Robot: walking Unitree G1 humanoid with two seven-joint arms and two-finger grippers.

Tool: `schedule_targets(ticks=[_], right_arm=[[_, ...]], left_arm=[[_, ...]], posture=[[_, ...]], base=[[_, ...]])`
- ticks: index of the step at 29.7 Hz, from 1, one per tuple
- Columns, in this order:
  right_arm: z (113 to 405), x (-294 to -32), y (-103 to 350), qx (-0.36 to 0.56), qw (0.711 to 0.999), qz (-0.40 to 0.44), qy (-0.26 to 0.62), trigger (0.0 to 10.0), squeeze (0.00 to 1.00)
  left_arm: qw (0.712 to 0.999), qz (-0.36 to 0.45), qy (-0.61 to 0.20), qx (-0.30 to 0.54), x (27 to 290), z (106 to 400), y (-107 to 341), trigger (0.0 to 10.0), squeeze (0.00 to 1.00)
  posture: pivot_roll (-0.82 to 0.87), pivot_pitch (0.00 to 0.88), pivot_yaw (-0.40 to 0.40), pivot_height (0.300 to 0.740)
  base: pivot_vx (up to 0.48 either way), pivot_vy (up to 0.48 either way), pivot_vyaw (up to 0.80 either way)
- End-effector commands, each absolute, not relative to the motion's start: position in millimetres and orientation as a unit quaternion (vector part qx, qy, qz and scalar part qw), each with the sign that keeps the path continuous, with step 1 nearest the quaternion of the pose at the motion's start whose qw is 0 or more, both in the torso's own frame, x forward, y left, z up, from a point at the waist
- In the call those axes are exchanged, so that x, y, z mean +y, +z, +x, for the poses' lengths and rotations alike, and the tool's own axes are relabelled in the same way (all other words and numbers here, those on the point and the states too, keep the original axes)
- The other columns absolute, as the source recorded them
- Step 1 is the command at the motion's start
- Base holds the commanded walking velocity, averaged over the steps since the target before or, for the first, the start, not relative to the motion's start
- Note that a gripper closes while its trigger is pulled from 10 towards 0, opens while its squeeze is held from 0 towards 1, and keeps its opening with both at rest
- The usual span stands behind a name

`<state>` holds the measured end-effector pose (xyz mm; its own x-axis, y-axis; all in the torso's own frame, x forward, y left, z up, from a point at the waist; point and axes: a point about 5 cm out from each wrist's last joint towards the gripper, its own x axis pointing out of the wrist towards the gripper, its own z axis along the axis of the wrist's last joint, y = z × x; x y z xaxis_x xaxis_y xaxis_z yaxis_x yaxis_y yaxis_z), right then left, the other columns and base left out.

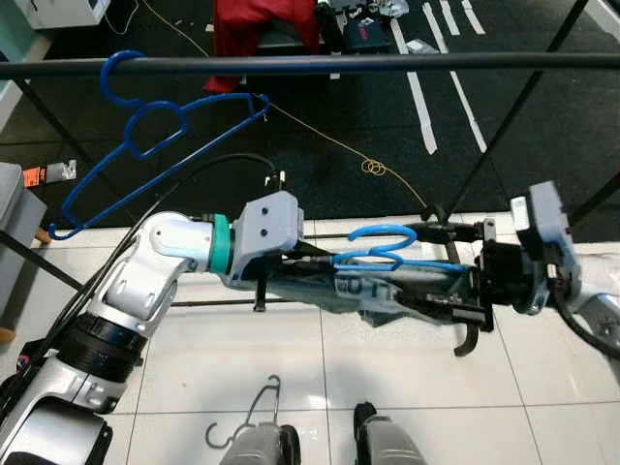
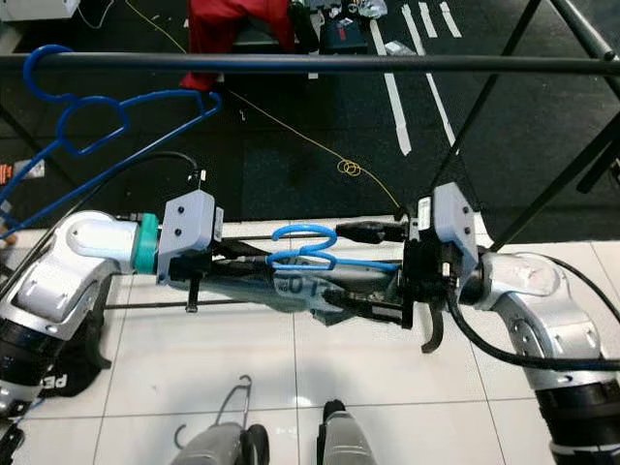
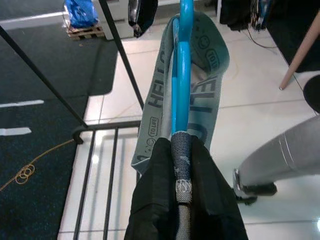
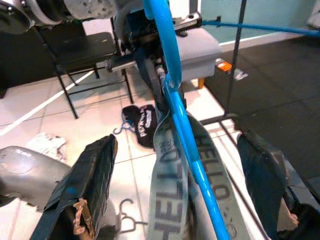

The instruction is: Hang hanger

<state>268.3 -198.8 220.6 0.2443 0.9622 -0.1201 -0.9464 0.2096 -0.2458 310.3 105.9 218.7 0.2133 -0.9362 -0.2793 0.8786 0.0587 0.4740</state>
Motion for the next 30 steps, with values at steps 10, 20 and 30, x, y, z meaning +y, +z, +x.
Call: schedule_targets(ticks=[10,20,30], right_arm=[[270,-196,221,-0.017,0.764,-0.131,0.632,0.0,0.0],[271,-190,217,-0.007,0.749,-0.121,0.651,0.0,0.0],[272,-185,216,-0.005,0.746,-0.114,0.656,0.0,0.0]], left_arm=[[0.717,0.287,-0.634,-0.04,115,309,229,0.0,0.0],[0.718,0.283,-0.635,-0.04,115,308,233,0.0,0.0],[0.717,0.279,-0.638,-0.038,114,307,233,0.0,0.0]], posture=[[-0.04,0.157,0.1,0.74],[-0.04,0.164,0.079,0.74],[-0.04,0.156,0.084,0.74]], base=[[0.0,0.0,0.0],[0.0,0.0,0.0],[0.0,0.0,0.0]])
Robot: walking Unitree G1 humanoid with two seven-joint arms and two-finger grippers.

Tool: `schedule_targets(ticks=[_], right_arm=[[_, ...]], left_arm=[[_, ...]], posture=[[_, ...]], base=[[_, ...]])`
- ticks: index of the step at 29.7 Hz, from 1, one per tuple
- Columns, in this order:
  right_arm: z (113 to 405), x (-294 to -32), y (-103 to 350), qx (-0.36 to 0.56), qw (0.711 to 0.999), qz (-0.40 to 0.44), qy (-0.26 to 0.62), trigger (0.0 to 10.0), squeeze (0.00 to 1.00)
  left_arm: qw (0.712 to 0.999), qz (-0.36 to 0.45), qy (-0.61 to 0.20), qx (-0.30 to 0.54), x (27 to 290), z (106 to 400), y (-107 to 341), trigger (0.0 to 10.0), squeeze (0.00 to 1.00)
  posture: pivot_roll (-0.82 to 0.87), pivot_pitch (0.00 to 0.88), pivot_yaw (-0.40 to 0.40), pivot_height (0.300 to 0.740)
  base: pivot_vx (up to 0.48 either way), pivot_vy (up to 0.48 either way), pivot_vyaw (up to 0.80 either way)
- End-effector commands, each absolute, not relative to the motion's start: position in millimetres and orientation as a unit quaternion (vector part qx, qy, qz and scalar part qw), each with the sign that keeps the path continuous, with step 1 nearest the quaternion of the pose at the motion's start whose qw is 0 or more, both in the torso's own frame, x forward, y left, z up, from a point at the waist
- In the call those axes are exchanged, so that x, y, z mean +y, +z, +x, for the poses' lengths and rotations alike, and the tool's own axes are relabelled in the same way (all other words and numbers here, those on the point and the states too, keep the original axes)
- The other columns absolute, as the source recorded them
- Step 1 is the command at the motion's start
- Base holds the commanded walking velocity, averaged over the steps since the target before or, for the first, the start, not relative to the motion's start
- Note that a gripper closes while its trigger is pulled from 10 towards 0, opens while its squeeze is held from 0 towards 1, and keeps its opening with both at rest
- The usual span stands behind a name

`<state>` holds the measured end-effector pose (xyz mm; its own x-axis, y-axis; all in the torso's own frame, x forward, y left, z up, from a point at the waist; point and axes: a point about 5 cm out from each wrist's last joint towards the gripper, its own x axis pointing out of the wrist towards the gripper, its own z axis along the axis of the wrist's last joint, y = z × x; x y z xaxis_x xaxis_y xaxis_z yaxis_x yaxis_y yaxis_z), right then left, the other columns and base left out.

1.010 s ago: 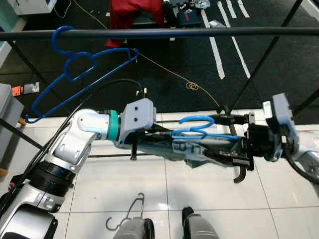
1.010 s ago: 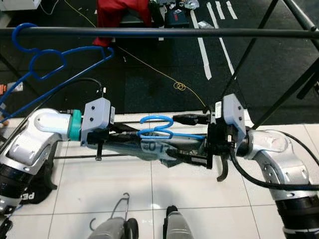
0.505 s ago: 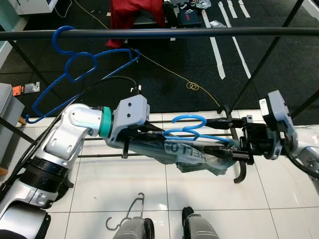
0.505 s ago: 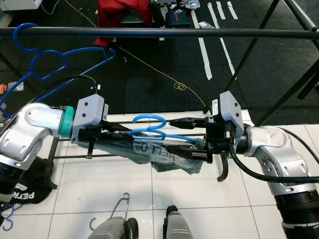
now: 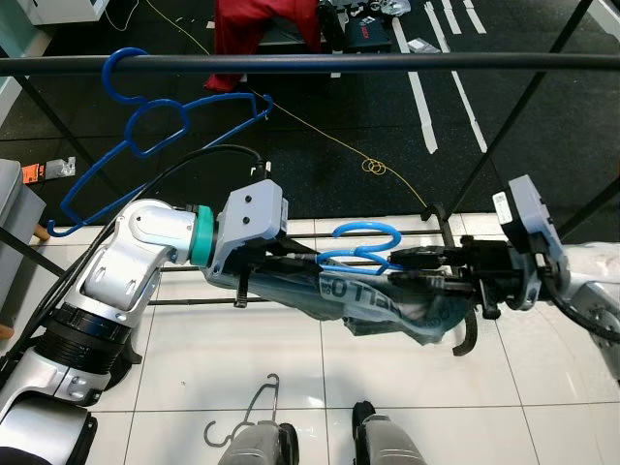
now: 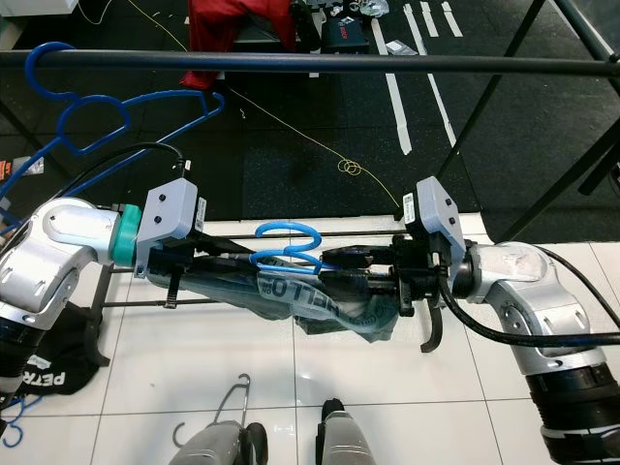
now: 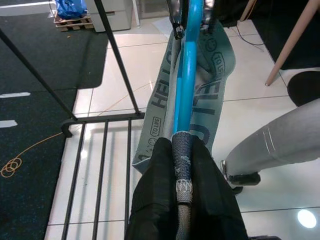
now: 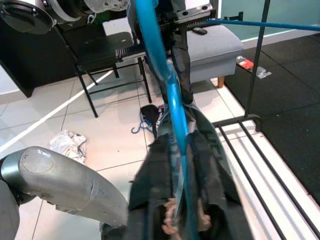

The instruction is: Hang hanger

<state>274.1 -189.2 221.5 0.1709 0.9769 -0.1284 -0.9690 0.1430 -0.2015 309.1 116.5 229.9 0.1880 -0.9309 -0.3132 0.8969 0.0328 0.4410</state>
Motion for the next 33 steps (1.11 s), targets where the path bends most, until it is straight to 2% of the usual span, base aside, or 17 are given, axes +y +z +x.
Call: schedule_targets(ticks=[1,8,17,18,19,20,21,22,24,25,33], right_arm=[[272,-185,216,-0.005,0.746,-0.114,0.656,0.0,0.0],[271,-186,215,-0.008,0.75,-0.113,0.651,0.0,0.0],[270,-190,210,-0.006,0.763,-0.138,0.632,0.0,0.0],[270,-191,210,-0.006,0.766,-0.151,0.625,4.7,0.0],[271,-191,210,-0.015,0.768,-0.159,0.62,10.0,0.0],[271,-191,210,-0.015,0.768,-0.159,0.62,10.0,0.0],[270,-192,210,-0.02,0.769,-0.166,0.617,10.0,0.61],[270,-192,209,-0.023,0.77,-0.169,0.615,10.0,0.69],[270,-192,209,-0.023,0.77,-0.169,0.615,10.0,0.69],[270,-193,209,-0.028,0.773,-0.171,0.611,10.0,1.0],[273,-195,221,-0.073,0.789,-0.158,0.589,10.0,1.0]], left_arm=[[0.717,0.279,-0.638,-0.038,114,307,233,0.0,0.0],[0.717,0.274,-0.639,-0.04,110,306,233,0.0,0.0],[0.734,0.255,-0.627,-0.053,103,307,227,0.0,0.0],[0.736,0.254,-0.625,-0.054,104,309,226,0.0,0.0],[0.738,0.254,-0.623,-0.056,104,311,226,0.0,0.0],[0.738,0.254,-0.623,-0.056,104,311,226,0.0,0.0],[0.738,0.255,-0.622,-0.058,104,313,226,0.0,0.0],[0.739,0.254,-0.621,-0.06,104,314,226,0.0,0.0],[0.739,0.254,-0.621,-0.06,104,314,226,0.0,0.0],[0.74,0.255,-0.619,-0.065,103,316,227,0.0,0.0],[0.749,0.241,-0.61,-0.094,99,319,234,0.0,0.0]], posture=[[-0.04,0.156,0.084,0.74],[-0.06,0.146,0.065,0.74],[-0.08,0.11,0.064,0.74],[-0.08,0.101,0.074,0.74],[-0.09,0.098,0.082,0.74],[-0.09,0.098,0.082,0.74],[-0.09,0.092,0.092,0.74],[-0.1,0.085,0.107,0.74],[-0.1,0.085,0.107,0.74],[-0.1,0.083,0.113,0.74],[-0.11,0.076,0.13,0.74]], base=[[0.0,0.0,0.0],[0.0,0.0,0.0],[0.0,0.0,0.0],[0.0,0.0,0.0],[0.0,0.0,0.0],[0.0,0.0,0.0],[0.0,0.0,0.0],[0.0,0.0,0.0],[0.0,0.0,0.0],[0.0,0.0,0.0],[0.0,0.0,0.0]])
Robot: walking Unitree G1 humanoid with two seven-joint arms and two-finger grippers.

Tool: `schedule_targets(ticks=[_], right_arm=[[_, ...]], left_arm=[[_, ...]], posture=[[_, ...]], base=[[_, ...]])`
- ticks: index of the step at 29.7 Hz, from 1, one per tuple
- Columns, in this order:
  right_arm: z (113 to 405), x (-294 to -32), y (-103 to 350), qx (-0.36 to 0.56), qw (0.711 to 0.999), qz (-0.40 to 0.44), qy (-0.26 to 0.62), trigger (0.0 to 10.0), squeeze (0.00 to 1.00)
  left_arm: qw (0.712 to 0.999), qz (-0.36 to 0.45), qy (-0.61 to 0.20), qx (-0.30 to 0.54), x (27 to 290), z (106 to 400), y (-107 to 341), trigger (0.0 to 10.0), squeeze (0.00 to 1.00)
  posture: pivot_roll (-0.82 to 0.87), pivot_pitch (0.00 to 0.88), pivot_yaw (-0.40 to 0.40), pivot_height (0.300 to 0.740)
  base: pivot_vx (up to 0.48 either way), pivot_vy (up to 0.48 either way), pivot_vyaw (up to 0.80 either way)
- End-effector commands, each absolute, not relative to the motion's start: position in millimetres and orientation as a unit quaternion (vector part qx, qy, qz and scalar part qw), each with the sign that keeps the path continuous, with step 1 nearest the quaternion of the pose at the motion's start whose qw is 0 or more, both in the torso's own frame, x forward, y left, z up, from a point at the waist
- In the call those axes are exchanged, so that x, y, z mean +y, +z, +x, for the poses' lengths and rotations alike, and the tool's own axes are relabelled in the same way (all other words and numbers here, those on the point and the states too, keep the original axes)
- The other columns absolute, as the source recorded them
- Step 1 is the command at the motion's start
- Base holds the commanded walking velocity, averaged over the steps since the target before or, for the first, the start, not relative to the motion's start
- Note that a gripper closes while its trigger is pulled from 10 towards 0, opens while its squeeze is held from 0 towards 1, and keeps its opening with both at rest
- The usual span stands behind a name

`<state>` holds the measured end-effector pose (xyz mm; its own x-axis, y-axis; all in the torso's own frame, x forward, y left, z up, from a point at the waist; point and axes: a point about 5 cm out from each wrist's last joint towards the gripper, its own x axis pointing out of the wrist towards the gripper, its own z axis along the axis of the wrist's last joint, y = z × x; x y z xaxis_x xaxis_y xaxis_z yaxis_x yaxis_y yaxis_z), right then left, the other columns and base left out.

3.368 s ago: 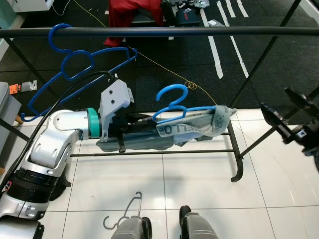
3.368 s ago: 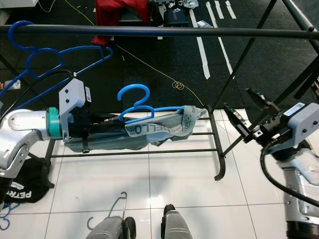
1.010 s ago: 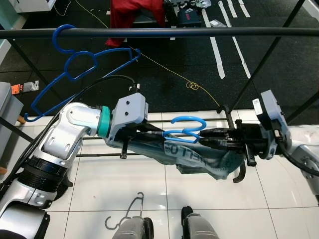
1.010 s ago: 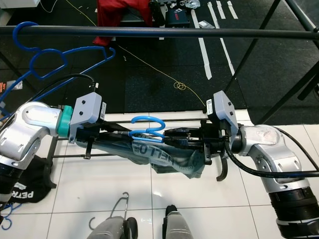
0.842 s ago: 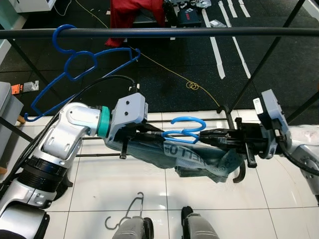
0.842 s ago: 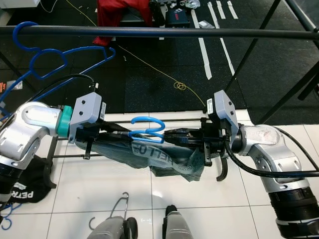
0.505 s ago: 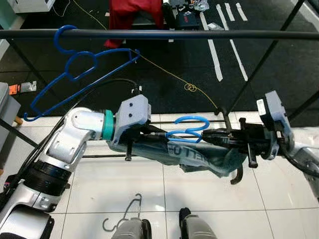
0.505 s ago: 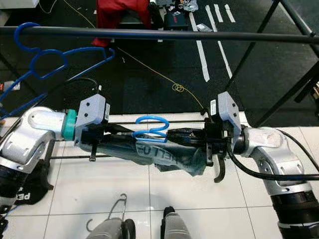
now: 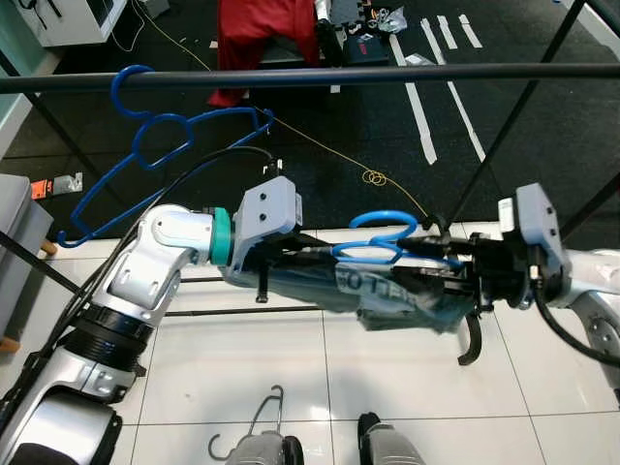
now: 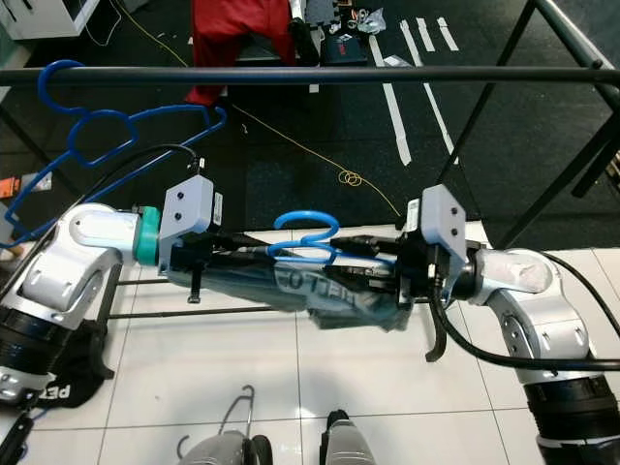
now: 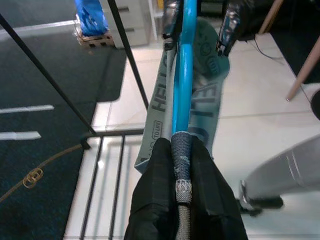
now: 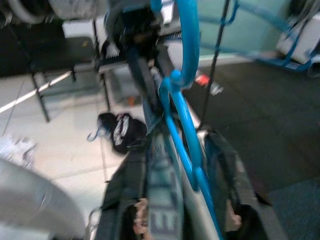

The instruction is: Hang hanger

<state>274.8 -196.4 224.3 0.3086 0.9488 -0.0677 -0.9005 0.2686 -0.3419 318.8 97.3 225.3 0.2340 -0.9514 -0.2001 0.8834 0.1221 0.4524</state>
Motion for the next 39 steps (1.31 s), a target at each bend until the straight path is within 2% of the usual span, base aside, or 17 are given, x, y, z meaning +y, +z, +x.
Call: schedule_targets(ticks=[1,3,4,23,24,25,26,39], right_arm=[[274,-194,224,-0.083,0.793,-0.156,0.583,10.0,1.0],[275,-194,226,-0.09,0.795,-0.157,0.578,10.0,1.0],[276,-192,227,-0.092,0.794,-0.156,0.581,10.0,0.0],[282,-181,229,-0.067,0.761,-0.162,0.625,9.9,0.0],[284,-180,230,-0.067,0.759,-0.161,0.627,5.3,0.0],[285,-180,231,-0.067,0.758,-0.16,0.629,3.4,0.0],[285,-180,232,-0.065,0.756,-0.157,0.632,0.0,0.0],[282,-182,228,-0.038,0.744,-0.155,0.649,0.0,0.0]], left_arm=[[0.75,0.238,-0.61,-0.096,98,319,235,0.0,0.0],[0.75,0.235,-0.61,-0.098,98,319,236,0.0,0.0],[0.75,0.234,-0.611,-0.1,97,319,236,0.0,0.0],[0.73,0.249,-0.632,-0.078,95,316,229,0.0,0.0],[0.73,0.25,-0.632,-0.075,96,315,227,0.0,0.0],[0.73,0.251,-0.631,-0.073,97,315,226,0.0,0.0],[0.731,0.251,-0.631,-0.071,98,314,226,0.0,0.0],[0.734,0.247,-0.629,-0.067,98,313,222,0.0,0.0]], posture=[[-0.12,0.073,0.134,0.74],[-0.11,0.072,0.136,0.74],[-0.11,0.071,0.135,0.74],[-0.09,0.084,0.104,0.74],[-0.09,0.089,0.099,0.74],[-0.09,0.091,0.098,0.74],[-0.09,0.096,0.094,0.74],[-0.09,0.101,0.086,0.74]], base=[[0.0,0.0,0.0],[0.0,0.0,0.0],[0.0,0.0,0.0],[0.0,0.0,0.0],[0.0,0.0,0.0],[0.0,0.0,0.0],[0.0,0.0,0.0],[0.0,0.0,0.0]])
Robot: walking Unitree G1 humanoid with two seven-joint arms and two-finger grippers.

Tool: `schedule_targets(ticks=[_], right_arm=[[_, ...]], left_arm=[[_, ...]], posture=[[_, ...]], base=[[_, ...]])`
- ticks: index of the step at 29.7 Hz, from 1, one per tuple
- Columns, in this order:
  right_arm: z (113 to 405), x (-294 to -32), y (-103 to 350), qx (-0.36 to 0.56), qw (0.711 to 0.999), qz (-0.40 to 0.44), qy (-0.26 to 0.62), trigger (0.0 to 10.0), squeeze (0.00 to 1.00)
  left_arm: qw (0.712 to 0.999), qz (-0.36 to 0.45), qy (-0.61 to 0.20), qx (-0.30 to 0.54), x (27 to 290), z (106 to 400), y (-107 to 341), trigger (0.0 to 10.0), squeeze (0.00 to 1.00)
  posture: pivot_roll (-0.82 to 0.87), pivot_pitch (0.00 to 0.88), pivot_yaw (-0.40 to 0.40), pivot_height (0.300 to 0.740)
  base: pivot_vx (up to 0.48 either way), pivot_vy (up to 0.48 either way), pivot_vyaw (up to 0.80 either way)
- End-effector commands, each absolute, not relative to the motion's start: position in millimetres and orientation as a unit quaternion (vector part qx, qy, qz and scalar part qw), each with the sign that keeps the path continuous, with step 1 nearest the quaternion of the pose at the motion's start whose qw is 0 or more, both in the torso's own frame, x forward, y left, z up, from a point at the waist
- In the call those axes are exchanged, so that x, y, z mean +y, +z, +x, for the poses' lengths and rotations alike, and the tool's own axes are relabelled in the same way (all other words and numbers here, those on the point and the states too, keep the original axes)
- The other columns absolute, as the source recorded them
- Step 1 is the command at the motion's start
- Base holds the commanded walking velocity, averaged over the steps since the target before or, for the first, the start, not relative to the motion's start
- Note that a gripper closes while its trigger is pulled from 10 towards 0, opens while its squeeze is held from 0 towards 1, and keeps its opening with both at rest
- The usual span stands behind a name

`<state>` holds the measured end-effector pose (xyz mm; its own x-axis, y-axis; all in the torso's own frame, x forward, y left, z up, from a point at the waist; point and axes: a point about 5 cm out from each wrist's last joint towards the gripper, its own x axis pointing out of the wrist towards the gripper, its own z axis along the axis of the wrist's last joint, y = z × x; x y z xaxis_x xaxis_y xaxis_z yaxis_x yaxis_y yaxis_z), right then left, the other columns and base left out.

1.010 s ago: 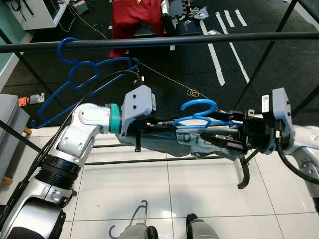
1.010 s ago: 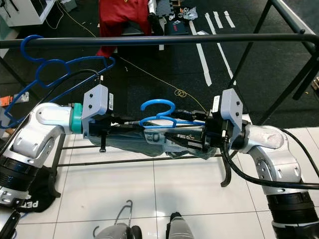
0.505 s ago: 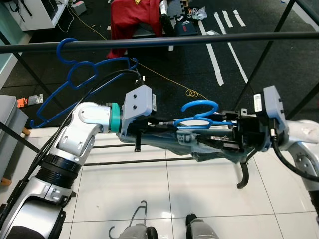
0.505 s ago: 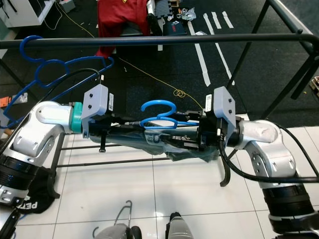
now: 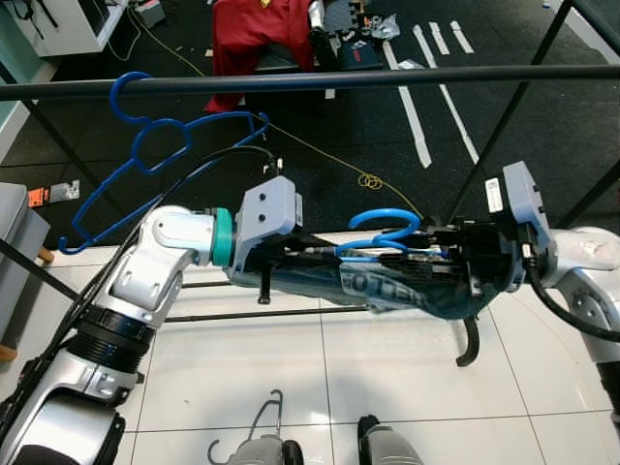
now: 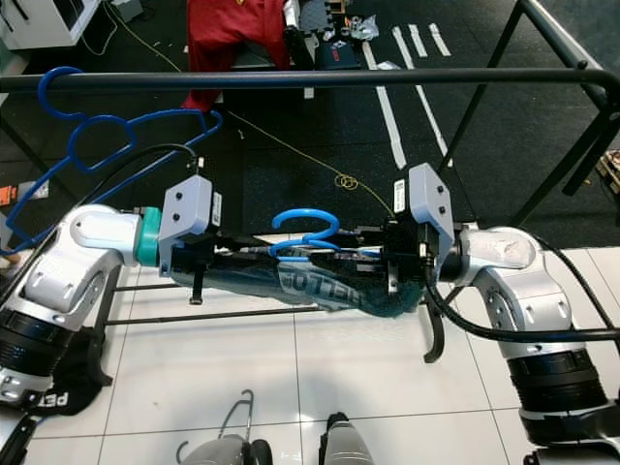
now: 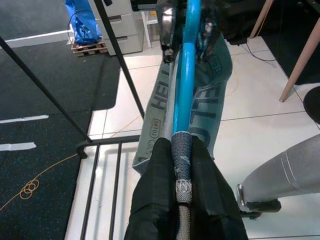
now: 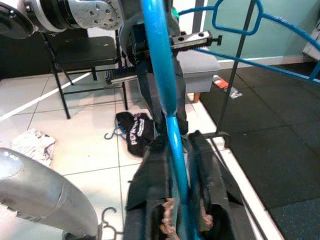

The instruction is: Hang hanger

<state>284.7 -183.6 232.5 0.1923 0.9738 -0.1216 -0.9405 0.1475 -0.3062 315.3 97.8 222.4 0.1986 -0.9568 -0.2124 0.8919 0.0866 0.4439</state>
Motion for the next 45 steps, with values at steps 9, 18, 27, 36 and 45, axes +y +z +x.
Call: schedule_targets(ticks=[9,18,27,36,45], right_arm=[[279,-182,223,-0.017,0.736,-0.152,0.66,0.0,0.0],[278,-182,223,-0.012,0.733,-0.149,0.664,0.0,0.0],[277,-181,222,-0.015,0.733,-0.149,0.664,0.0,0.0],[278,-181,218,-0.008,0.735,-0.162,0.658,10.0,0.82],[279,-182,214,0.021,0.733,-0.172,0.658,10.0,0.0]], left_arm=[[0.737,0.242,-0.626,-0.076,96,314,225,0.0,0.0],[0.739,0.24,-0.624,-0.079,96,314,225,0.0,0.0],[0.741,0.234,-0.623,-0.088,94,314,227,0.0,0.0],[0.74,0.225,-0.626,-0.103,89,313,231,0.0,0.0],[0.734,0.225,-0.632,-0.109,86,312,232,0.0,0.0]], posture=[[-0.1,0.09,0.083,0.74],[-0.1,0.081,0.081,0.74],[-0.1,0.072,0.083,0.74],[-0.1,0.071,0.089,0.74],[-0.12,0.073,0.101,0.74]], base=[[0.0,0.0,0.0],[0.0,0.0,0.0],[0.0,0.0,0.0],[0.0,0.0,0.0],[0.0,0.0,0.0]])
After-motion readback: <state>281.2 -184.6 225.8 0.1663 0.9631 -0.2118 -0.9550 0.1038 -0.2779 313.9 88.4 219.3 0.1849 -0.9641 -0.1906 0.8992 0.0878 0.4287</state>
